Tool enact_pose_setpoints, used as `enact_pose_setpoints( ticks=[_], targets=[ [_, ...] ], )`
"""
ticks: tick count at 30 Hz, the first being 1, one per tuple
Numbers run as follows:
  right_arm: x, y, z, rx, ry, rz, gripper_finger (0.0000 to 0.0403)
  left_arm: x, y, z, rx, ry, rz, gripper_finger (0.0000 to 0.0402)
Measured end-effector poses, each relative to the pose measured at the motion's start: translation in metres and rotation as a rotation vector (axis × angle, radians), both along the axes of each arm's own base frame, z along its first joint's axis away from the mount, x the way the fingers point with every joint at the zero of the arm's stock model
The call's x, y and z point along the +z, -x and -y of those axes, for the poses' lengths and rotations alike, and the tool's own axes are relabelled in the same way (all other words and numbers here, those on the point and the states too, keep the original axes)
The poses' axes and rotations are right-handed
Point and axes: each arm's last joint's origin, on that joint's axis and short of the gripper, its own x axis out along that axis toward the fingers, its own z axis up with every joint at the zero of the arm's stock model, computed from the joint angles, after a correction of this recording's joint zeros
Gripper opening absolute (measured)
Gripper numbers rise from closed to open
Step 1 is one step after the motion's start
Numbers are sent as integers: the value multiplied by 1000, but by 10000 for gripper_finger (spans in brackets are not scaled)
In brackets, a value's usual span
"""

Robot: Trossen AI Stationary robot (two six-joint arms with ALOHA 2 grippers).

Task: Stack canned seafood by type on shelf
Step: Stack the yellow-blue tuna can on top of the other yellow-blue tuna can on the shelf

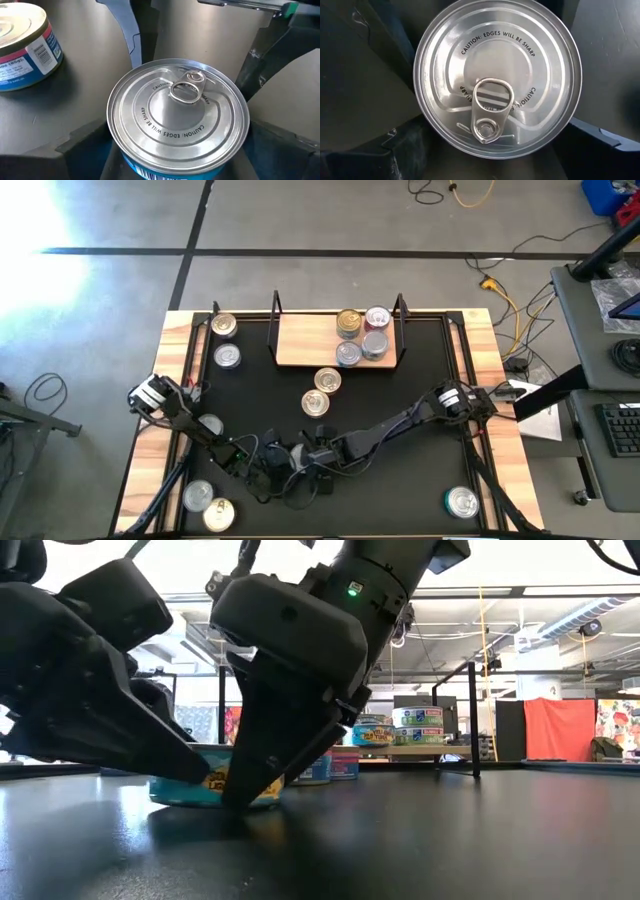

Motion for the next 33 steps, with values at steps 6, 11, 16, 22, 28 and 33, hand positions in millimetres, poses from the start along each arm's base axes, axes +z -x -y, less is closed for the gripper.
enact_pose_setpoints(
  ticks=[6, 11, 16, 22, 28, 33],
  targets=[
    [26, 9, 9, -56, -85, -63, 352, 3, -5, 1, -35, -21, -9, 364],
    [61, 25, 20, -89, -173, -137, 342, 15, -15, -6, -162, -38, -50, 362],
    [99, 52, 39, -208, -154, -208, 320, 40, -26, -31, -265, -73, -46, 361],
    [152, 78, 60, -339, -103, -92, 286, 77, -39, -80, -394, -73, 7, 360],
    [187, 97, 75, -466, -76, 54, 251, 107, -44, -148, -399, -48, 77, 360],
    [193, 100, 89, -546, -77, 81, 225, 127, -51, -191, -408, -137, 30, 360]
  ],
)
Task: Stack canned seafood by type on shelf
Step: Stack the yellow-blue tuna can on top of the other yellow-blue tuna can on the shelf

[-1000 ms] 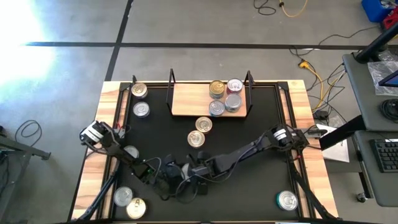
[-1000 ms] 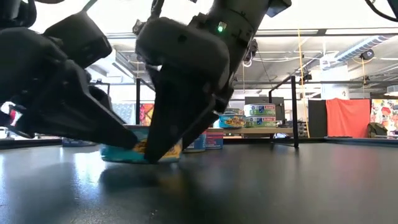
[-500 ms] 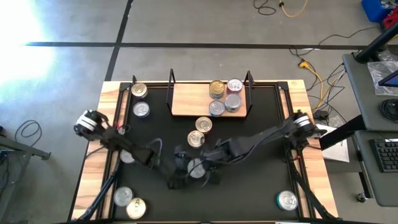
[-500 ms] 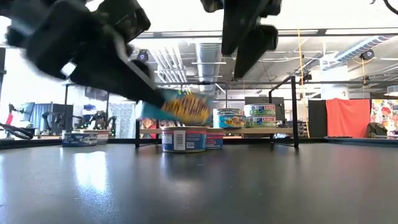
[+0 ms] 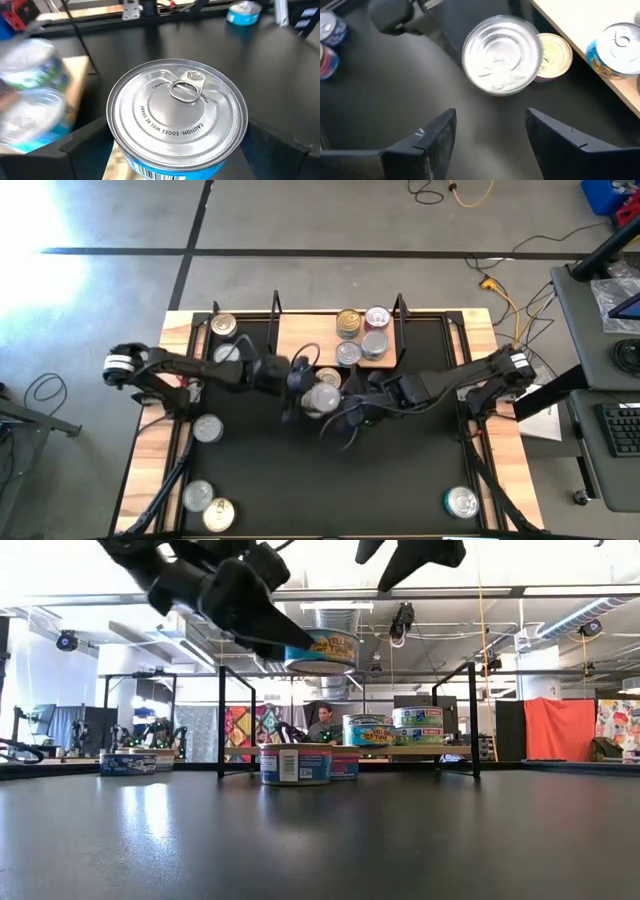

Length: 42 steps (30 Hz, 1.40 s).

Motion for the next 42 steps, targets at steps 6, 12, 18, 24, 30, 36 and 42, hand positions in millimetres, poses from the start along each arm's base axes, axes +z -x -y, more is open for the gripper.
enact_pose_setpoints(
  ticks=[6, 12, 18, 24, 30, 36, 42],
  targets=[
    [-6, 5, 17, -37, 6, -101, 208, 15, -22, -37, 2, -66, -16, 360],
    [10, 35, 36, 19, 90, -233, 202, 18, -45, -82, 73, -65, -25, 360],
    [31, 53, 69, 84, 168, -221, 193, 20, -71, -106, 86, -84, -74, 361],
    [38, 62, 104, 78, 211, -233, 183, 12, -87, -121, 31, -53, -148, 361],
    [24, 58, 134, 85, 246, -255, 161, 11, -84, -135, 26, -89, -157, 361],
    [17, 50, 156, 155, 208, -156, 110, 12, -77, -153, 44, -85, -138, 360],
    [7, 40, 183, 202, 103, -63, 34, 12, -76, -154, 2, -116, -131, 360]
  ],
)
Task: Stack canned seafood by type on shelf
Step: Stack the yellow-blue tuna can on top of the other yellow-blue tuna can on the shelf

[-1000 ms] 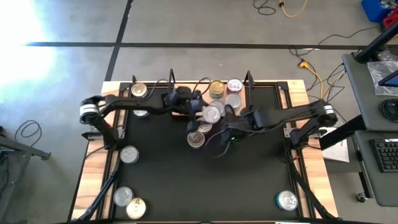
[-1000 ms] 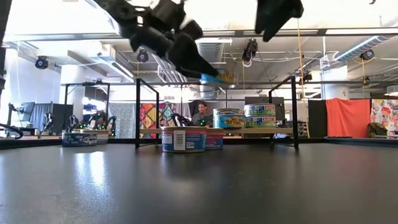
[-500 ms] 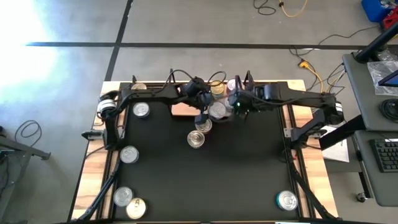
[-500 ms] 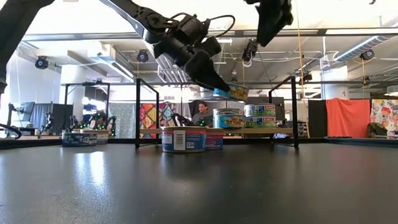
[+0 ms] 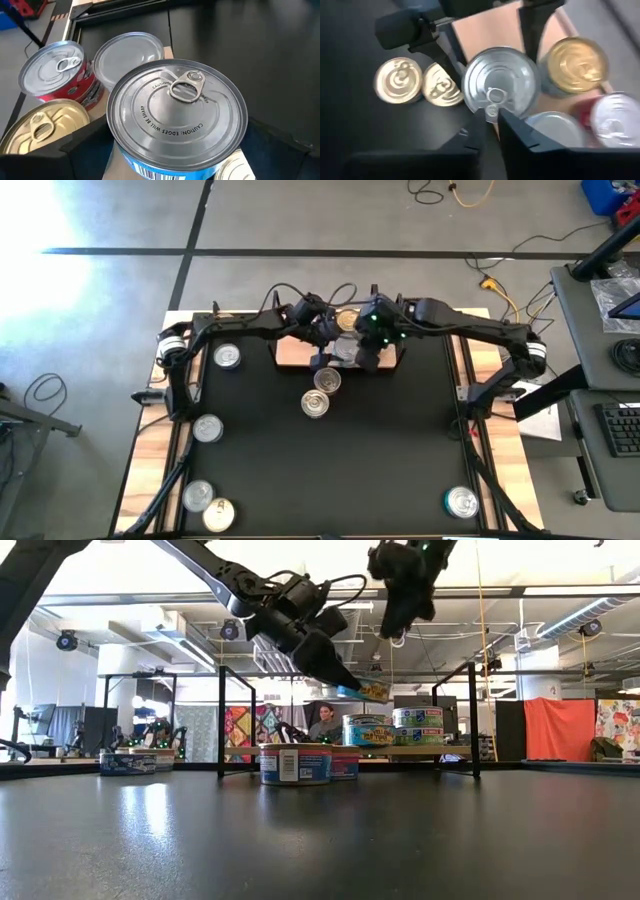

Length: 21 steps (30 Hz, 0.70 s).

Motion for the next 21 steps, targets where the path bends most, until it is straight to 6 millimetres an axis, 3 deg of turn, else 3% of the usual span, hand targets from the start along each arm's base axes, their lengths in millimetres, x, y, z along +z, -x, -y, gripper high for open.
enact_pose_setpoints(
  ticks=[2, 11, 21],
  targets=[
    [-9, -3, 9, -13, -53, -13, 16, 1, 0, 0, -17, 9, 10, 360],
    [-43, -26, 26, -16, -74, -81, 13, -3, 0, -9, -35, 31, 35, 362],
    [-51, -29, 42, -68, -76, -63, 12, -27, -13, -18, -24, 53, 12, 363]
  ],
)
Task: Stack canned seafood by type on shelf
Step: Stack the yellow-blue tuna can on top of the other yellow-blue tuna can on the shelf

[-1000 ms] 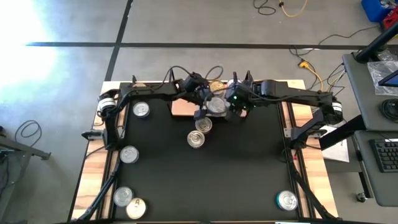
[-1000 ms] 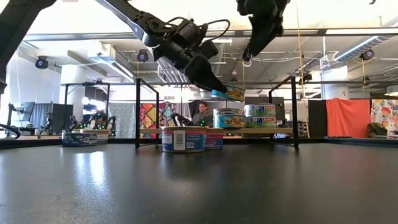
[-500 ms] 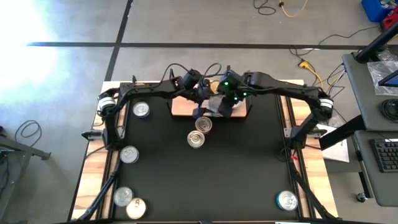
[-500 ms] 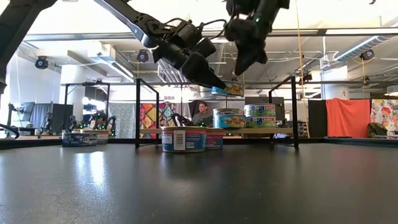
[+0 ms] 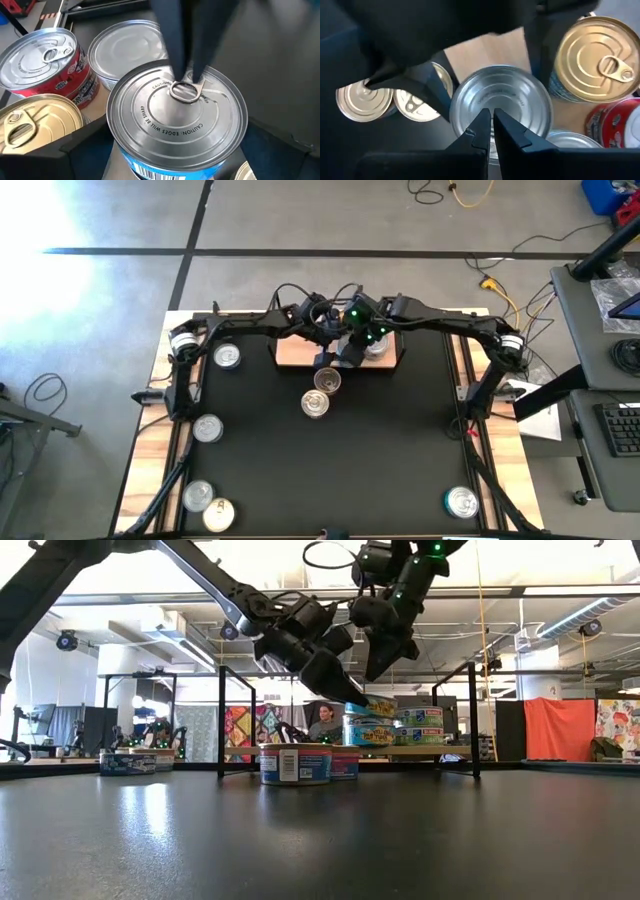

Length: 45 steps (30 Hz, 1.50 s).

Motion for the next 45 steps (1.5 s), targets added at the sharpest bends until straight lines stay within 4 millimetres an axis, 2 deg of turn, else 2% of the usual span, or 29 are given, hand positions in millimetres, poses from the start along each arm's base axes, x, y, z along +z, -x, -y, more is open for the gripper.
enact_pose_setpoints(
  ticks=[6, 13, 25, 39, 45],
  targets=[
    [-1, 0, 0, 42, -11, 3, 12, -1, 1, 1, -15, 21, -19, 364],
    [-19, 0, 1, 100, -9, -59, 12, -4, 2, 1, -8, 30, -43, 364],
    [-39, -7, 5, 120, 6, -60, 12, -6, 3, -1, 24, 14, -70, 364],
    [-28, -13, 7, 103, 53, 33, 12, -5, 2, 0, 21, 6, -57, 364],
    [-38, -20, 12, 100, 49, 49, 12, -12, 0, 1, -9, 36, -55, 364]
  ],
)
